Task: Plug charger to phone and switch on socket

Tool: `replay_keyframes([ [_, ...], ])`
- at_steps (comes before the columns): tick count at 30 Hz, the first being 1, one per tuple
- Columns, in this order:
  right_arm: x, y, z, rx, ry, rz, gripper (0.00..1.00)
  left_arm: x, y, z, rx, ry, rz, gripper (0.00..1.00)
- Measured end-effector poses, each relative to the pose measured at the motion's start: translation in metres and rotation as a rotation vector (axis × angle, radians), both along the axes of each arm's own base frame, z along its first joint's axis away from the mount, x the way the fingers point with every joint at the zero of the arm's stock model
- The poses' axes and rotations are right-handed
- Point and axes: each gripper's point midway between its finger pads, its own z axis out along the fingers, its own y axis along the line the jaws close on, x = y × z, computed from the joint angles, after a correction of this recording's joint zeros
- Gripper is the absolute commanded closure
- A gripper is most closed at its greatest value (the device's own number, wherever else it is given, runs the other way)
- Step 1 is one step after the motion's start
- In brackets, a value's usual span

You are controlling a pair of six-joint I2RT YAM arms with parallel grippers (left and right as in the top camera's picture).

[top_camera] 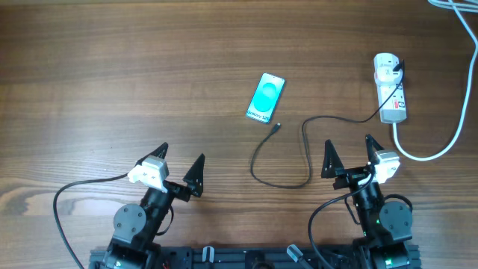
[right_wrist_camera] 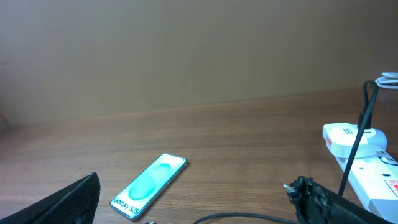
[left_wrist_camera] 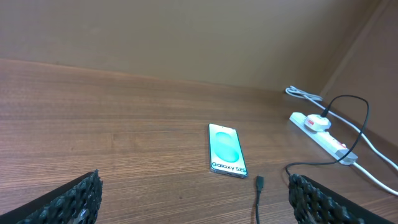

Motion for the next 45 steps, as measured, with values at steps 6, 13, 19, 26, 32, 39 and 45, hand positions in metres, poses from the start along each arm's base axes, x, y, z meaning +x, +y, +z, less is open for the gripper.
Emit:
replay_keyframes([
  [6, 0.000, 0.000, 0.000, 0.000, 0.000, 0.000, 0.00, 0.000, 0.000, 0.000, 0.000, 0.000, 0.000, 0.00],
  [13, 0.000, 0.000, 0.000, 0.000, 0.000, 0.000, 0.00, 0.000, 0.000, 0.000, 0.000, 0.000, 0.000, 0.00],
  [19, 0.000, 0.000, 0.000, 0.000, 0.000, 0.000, 0.00, 0.000, 0.000, 0.000, 0.000, 0.000, 0.000, 0.00],
  [26, 0.000, 0.000, 0.000, 0.000, 0.000, 0.000, 0.00, 0.000, 0.000, 0.000, 0.000, 0.000, 0.000, 0.00],
  [32, 0.000, 0.000, 0.000, 0.000, 0.000, 0.000, 0.00, 0.000, -0.001, 0.020, -0.026, -0.081, -0.002, 0.00],
  [39, 0.000, 0.000, 0.000, 0.000, 0.000, 0.000, 0.00, -0.021, 0.001, 0.070, -0.058, -0.031, -0.031, 0.00],
  [45, 0.000, 0.000, 0.000, 0.000, 0.001, 0.000, 0.00, -0.047, 0.014, 0.163, -0.011, 0.146, 0.000, 0.00],
])
